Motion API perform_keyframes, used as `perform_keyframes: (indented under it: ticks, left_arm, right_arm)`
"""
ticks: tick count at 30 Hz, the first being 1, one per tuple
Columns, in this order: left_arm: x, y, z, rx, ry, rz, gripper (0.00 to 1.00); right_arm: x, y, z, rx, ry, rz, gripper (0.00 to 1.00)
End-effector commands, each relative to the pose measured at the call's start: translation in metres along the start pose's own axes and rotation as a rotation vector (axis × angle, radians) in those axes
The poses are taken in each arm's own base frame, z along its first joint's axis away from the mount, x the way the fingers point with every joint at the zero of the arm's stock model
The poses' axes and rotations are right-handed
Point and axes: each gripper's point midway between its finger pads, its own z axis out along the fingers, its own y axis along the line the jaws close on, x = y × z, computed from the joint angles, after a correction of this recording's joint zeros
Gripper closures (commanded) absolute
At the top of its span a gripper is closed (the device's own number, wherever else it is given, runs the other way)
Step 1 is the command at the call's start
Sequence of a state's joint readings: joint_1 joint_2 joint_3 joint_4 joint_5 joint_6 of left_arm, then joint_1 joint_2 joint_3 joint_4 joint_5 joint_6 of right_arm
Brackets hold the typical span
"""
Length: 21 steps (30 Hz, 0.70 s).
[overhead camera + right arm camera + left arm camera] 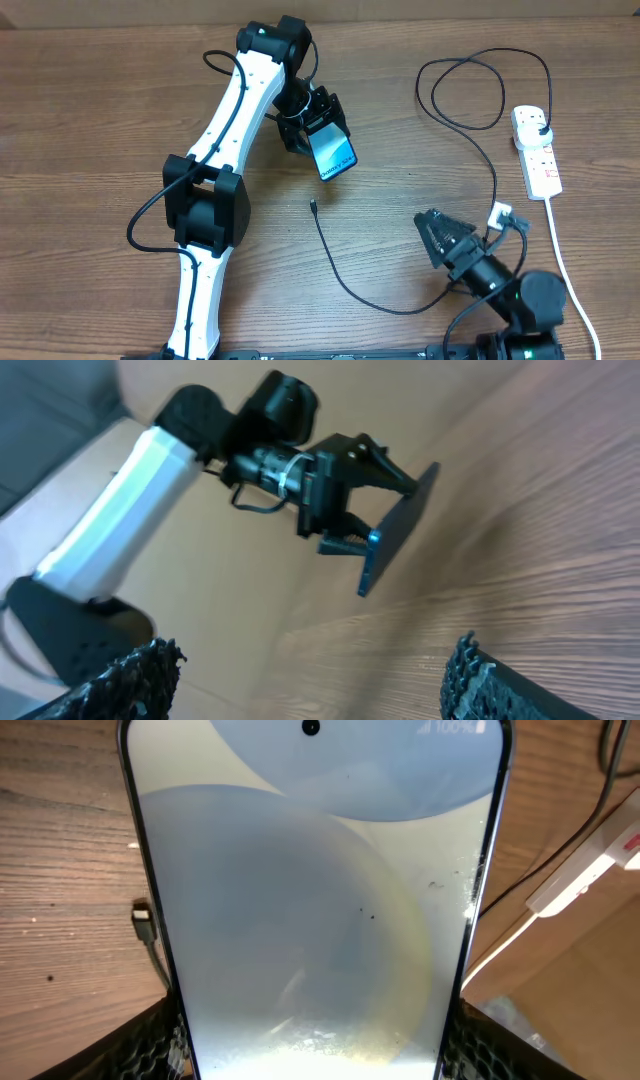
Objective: Plug charger to phone and switch on socket
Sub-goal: 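Move the right gripper to the phone and grasp its edge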
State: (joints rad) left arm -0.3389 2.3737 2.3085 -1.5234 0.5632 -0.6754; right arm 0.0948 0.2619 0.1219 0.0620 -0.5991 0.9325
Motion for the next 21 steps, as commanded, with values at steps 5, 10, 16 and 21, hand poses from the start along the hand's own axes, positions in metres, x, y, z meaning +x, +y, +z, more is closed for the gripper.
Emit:
perform_keyframes:
  ticks: [5,10,16,21]
  left_arm:
    - [-0.002,-0.012,-0.007,0.038,-0.024,-0.041,0.96]
    - [-0.004,-0.015,-0.007,0.048,-0.034,-0.055,0.96]
    - [-0.003,-0.019,-0.007,0.069,-0.023,-0.064,0.96]
    - [-0.003,-0.019,-0.007,0.072,-0.021,-0.064,0.96]
  right_arm:
    - [-0.018,0.009,0.040,0.088,0.111,-0.093,0.03]
    - [-0.016,-0.003,0.085,0.198,0.180,-0.118,0.01]
    - [-0.003,-0.027,0.131,0.340,0.220,-0.125,0.00]
    - [0.002,-0.043,0.162,0.397,0.238,-0.126,0.00]
